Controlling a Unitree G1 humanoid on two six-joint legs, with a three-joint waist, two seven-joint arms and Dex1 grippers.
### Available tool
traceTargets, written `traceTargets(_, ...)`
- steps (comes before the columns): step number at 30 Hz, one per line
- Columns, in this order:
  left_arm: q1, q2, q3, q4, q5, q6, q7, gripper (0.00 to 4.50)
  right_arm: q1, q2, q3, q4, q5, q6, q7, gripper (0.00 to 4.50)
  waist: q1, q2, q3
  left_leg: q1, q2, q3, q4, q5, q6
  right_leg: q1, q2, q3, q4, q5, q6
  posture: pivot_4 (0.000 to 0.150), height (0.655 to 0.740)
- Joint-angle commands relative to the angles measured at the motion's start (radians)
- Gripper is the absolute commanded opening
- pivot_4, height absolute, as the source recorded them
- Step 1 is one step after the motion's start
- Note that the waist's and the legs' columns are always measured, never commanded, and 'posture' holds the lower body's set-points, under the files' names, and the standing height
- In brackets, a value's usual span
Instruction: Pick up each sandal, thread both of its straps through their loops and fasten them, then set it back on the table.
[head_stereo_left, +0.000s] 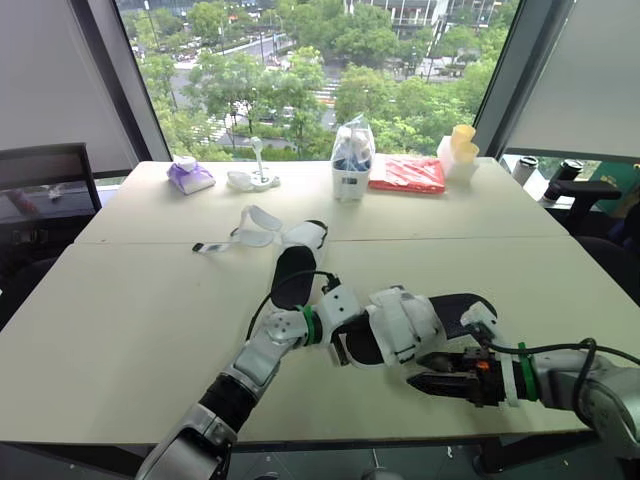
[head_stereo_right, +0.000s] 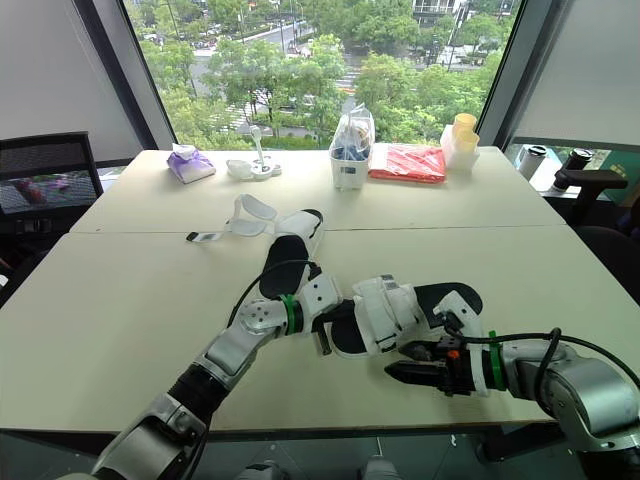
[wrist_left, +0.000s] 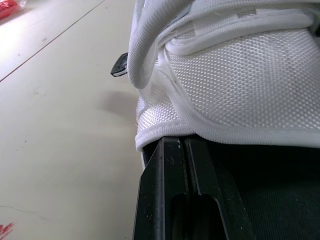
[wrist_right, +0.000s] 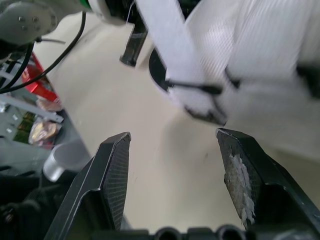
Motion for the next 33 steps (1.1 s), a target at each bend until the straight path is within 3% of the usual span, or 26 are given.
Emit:
traceTargets(1, 0.001, 0.002, 0.006, 0.057, 0.045, 0.007, 0.036, 0.00, -0.028, 0.004, -0.003, 0.001, 0.014, -0.020, -0.020, 2.92, 0.000, 0.000, 0.000, 0.000, 0.000, 0.000, 0.000, 0.000, 0.000, 0.000, 0.000, 0.000, 0.000, 0.000, 0.000, 0.150, 0.7400)
traceTargets(12, 0.030, -0.014, 0.007, 0.027, 0.032, 0.019, 0.015, 0.00, -0.040, 0.041, 0.010, 0.008, 0.069, 0.006, -0.041, 2.92, -0.005, 0.000, 0.000, 0.000, 0.000, 0.000, -0.001, 0.000, 0.000, 0.000, 0.000, 0.000, 0.000, 0.000, 0.000, 0.150, 0.7400)
traceTargets(15, 0.039, -0.015, 0.005, 0.017, 0.033, 0.029, 0.012, 0.00, -0.021, 0.047, 0.024, 0.001, 0.072, 0.008, -0.046, 2.07, -0.005, 0.000, 0.000, 0.001, 0.001, 0.000, -0.001, 0.000, 0.000, 0.000, 0.001, 0.000, 0.000, 0.000, 0.000, 0.150, 0.7400)
traceTargets(19, 0.051, -0.013, 0.006, 0.003, 0.034, 0.039, 0.010, 0.00, 0.016, 0.039, 0.027, 0.000, 0.077, 0.000, -0.033, 0.14, -0.004, 0.000, 0.000, 0.000, 0.000, 0.000, -0.001, 0.000, 0.000, 0.000, 0.001, 0.000, 0.000, 0.000, 0.000, 0.150, 0.7400)
traceTargets(24, 0.066, -0.008, 0.006, -0.012, 0.035, 0.049, 0.009, 0.00, 0.025, 0.029, 0.034, 0.020, 0.079, 0.001, -0.025, 0.05, -0.002, 0.000, 0.000, 0.000, 0.000, -0.001, -0.002, -0.001, 0.001, -0.001, 0.000, 0.000, 0.000, 0.000, 0.000, 0.150, 0.7400)
traceTargets(33, 0.076, -0.002, 0.005, -0.017, 0.039, 0.053, 0.005, 0.00, 0.082, -0.149, -0.003, -0.084, 0.235, 0.109, 0.115, 0.05, -0.004, 0.000, 0.000, 0.000, 0.000, 0.000, -0.002, -0.001, 0.001, -0.001, 0.000, 0.000, 0.000, 0.000, 0.000, 0.150, 0.7400)
